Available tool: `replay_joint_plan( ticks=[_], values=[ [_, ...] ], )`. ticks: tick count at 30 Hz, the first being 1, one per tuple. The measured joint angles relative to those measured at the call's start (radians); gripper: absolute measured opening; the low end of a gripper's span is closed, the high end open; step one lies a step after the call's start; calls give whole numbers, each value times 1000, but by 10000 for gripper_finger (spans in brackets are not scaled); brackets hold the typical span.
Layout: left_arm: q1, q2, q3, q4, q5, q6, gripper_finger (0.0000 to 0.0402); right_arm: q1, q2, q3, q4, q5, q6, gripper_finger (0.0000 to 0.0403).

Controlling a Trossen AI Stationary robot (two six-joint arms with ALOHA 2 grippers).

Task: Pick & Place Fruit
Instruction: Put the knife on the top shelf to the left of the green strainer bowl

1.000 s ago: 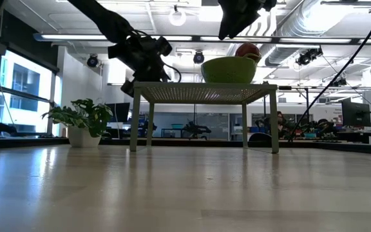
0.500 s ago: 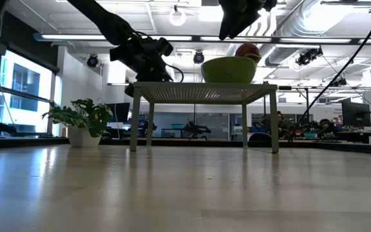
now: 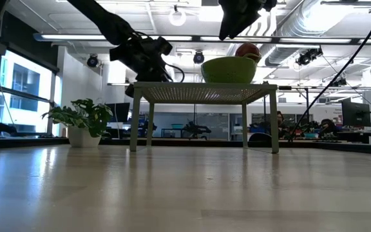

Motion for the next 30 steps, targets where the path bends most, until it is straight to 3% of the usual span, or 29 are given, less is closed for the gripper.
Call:
replay_joint_plan(
  ticks=[30],
  values=[
    [0,0,0,0,-44,84,80,0,0,0,-1,0,0,206]
  ],
)
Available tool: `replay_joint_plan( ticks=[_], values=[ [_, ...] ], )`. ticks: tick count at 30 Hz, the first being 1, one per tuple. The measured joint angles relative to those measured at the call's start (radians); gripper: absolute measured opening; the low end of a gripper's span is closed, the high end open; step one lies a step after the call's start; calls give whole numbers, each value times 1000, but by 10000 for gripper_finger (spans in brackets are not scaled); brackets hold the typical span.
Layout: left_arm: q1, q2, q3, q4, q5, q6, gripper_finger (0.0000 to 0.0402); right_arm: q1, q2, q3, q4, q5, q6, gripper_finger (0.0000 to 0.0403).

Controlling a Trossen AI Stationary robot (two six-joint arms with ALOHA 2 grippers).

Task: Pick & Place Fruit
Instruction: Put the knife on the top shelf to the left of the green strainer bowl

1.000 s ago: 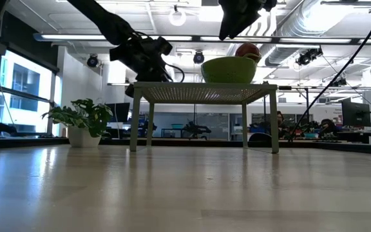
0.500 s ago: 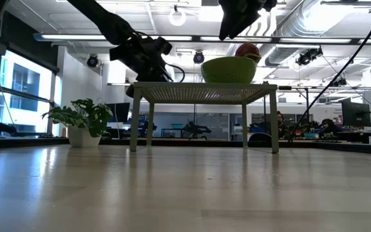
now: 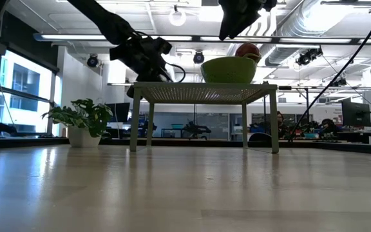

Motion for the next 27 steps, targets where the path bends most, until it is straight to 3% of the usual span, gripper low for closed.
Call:
replay_joint_plan(
  ticks=[11,18,27],
  values=[
    [0,0,1,4,-15,-43,168,0,0,0,0,0,-3,206],
    [16,0,0,11,58,-115,167,0,0,0,0,-19,-3,206],
    [33,-23,0,69,80,27,146,0,0,0,-4,-26,-3,206]
  ],
)
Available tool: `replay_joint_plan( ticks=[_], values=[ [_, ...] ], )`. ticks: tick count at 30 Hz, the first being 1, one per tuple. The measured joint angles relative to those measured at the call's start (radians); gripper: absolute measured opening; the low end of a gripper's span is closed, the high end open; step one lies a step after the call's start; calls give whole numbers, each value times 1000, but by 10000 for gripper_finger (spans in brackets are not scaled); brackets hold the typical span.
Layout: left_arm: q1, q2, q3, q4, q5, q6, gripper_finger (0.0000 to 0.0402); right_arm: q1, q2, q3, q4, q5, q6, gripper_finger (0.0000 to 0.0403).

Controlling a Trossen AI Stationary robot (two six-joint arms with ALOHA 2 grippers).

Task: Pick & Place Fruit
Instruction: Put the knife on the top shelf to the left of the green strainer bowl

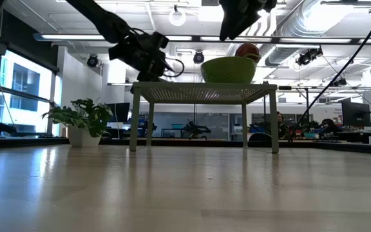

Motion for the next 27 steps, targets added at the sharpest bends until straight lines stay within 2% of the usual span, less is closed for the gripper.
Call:
replay_joint_plan(
  ticks=[7,12,19,23,27],
  values=[
    [0,-24,0,23,-30,97,124,0,-16,-1,-29,8,1,206],
    [-2,-61,0,14,-68,160,88,0,-42,0,-45,4,2,206],
    [-71,-123,0,6,-217,173,12,0,-91,0,-103,-13,18,206],
    [-120,-134,0,-31,-262,169,7,0,-111,0,-167,-51,30,206],
    [-166,-135,0,-120,-382,197,2,8,-121,0,-234,-52,76,206]
  ],
)
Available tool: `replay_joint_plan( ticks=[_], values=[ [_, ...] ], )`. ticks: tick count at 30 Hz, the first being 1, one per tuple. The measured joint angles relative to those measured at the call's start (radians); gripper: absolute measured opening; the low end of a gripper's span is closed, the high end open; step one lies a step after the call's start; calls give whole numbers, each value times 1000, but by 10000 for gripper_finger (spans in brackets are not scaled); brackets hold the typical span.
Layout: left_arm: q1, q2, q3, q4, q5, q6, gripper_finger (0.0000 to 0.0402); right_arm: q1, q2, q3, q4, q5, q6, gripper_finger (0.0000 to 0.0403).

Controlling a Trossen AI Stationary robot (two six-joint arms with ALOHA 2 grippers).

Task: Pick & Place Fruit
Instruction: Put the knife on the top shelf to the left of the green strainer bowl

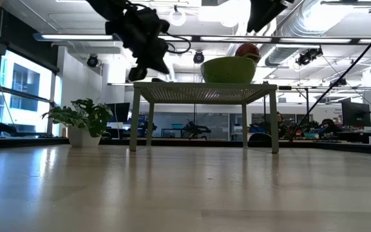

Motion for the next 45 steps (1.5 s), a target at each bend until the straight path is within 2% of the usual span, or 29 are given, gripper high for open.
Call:
replay_joint_plan(
  ticks=[4,6,18,27,32,45],
  values=[
    [-30,0,0,-92,-129,62,2,22,3,0,-62,1,31,206],
    [-40,0,0,-115,-158,86,1,42,3,0,-75,2,33,206],
    [-40,-9,0,-209,-167,115,1,118,3,0,-75,10,60,206],
    [-112,-9,0,-200,-175,128,1,117,3,0,-75,11,75,206],
    [-156,-3,0,-195,-263,125,1,117,3,0,-75,10,75,206],
    [-164,-3,0,-128,-276,106,1,117,3,0,-76,10,74,206]
  ],
)
